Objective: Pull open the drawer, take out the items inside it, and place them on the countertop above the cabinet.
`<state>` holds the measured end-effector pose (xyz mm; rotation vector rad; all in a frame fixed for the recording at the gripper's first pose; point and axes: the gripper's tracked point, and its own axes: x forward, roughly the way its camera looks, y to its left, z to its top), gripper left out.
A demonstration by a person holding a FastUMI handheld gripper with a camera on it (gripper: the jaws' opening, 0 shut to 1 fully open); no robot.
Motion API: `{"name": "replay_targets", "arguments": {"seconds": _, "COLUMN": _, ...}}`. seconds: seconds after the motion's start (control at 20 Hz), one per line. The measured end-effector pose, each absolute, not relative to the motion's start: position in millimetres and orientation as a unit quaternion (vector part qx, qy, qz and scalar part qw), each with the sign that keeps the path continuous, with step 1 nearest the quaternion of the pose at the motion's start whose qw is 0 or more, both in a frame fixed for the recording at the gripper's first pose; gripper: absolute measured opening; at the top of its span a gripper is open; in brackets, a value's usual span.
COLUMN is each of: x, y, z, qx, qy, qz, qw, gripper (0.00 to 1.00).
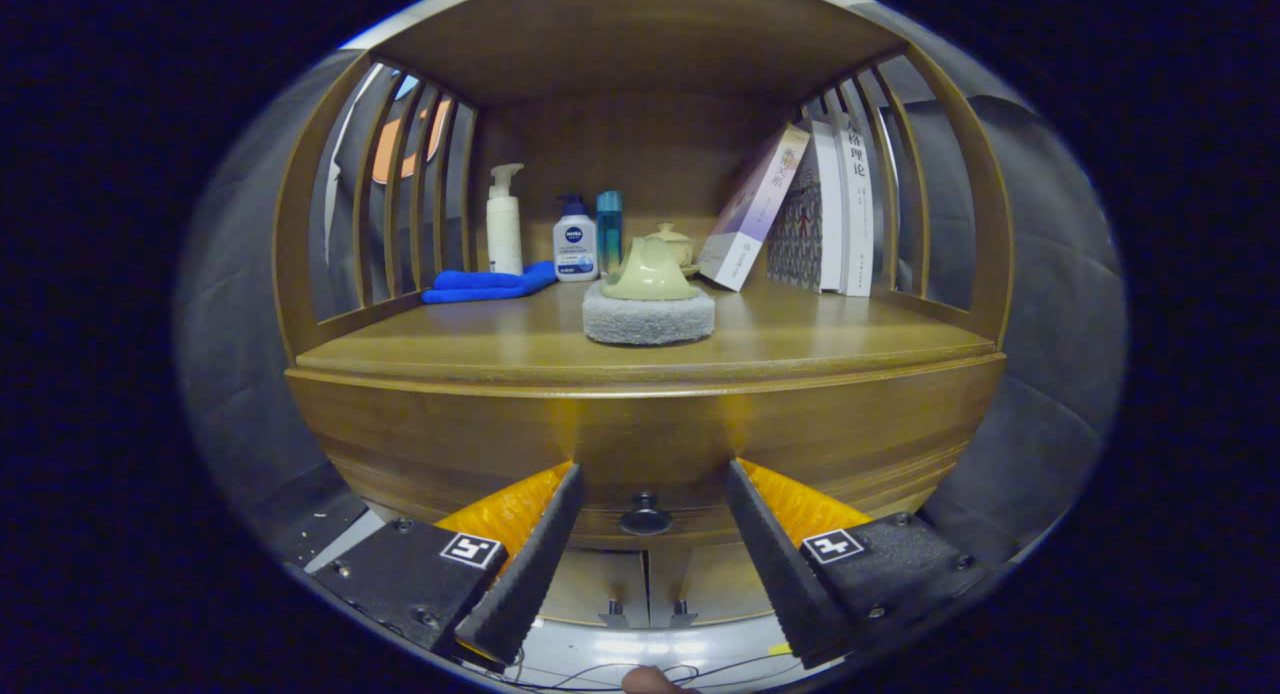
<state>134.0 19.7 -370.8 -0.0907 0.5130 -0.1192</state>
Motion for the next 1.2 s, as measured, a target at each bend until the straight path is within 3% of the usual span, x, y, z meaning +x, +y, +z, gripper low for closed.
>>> {"name": "replay_targets", "arguments": {"seconds": 0.35, "x": 129.4, "y": 18.1, "z": -324.2, "qx": -0.039, "qy": 0.239, "qz": -0.036, "qw": 0.97, "gripper": 0.95}}
{"name": "replay_targets", "arguments": {"seconds": 1.2, "x": 33.3, "y": 48.3, "z": -2.5, "qx": -0.032, "qy": 0.054, "qz": 0.051, "qw": 0.997, "gripper": 0.97}}
